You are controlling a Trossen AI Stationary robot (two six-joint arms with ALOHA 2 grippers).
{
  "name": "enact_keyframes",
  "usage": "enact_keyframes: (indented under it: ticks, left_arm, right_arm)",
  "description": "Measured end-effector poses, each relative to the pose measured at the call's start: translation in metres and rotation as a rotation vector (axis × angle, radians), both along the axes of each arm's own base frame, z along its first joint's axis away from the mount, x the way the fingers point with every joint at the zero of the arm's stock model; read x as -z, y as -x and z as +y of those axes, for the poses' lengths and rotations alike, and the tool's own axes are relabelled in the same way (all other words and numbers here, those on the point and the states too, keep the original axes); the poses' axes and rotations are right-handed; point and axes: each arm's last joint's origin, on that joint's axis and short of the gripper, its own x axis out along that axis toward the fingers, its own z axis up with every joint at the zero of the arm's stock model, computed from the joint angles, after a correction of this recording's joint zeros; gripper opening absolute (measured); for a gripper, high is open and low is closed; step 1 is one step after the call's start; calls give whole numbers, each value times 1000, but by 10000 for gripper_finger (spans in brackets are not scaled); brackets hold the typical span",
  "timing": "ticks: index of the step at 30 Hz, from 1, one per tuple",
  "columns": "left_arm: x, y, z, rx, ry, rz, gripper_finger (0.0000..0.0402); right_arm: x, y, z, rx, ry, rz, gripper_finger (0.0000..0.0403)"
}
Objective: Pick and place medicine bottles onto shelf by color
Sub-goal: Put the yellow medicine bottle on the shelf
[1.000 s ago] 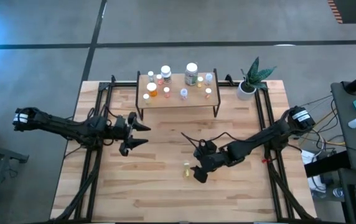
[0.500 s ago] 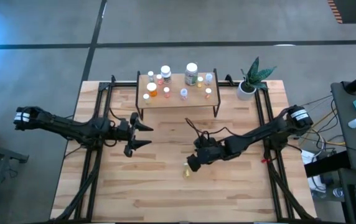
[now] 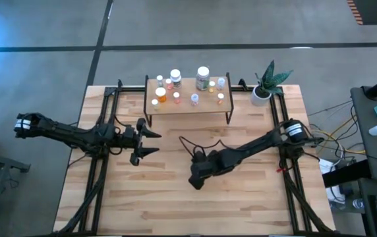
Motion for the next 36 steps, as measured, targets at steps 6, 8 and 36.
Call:
enact_keyframes:
  ticks: [6,8,36]
  left_arm:
    - [0,0,0,1,4,1,240]
    - [0,0,0,2,16,1,240]
    - [4,-3,0,4,23,25,240]
  right_arm:
    - [2,-3,1,20,35,11,277]
    - [8,-2,1,39,13,30,271]
    - [-46,43,45,-123,1,1,246]
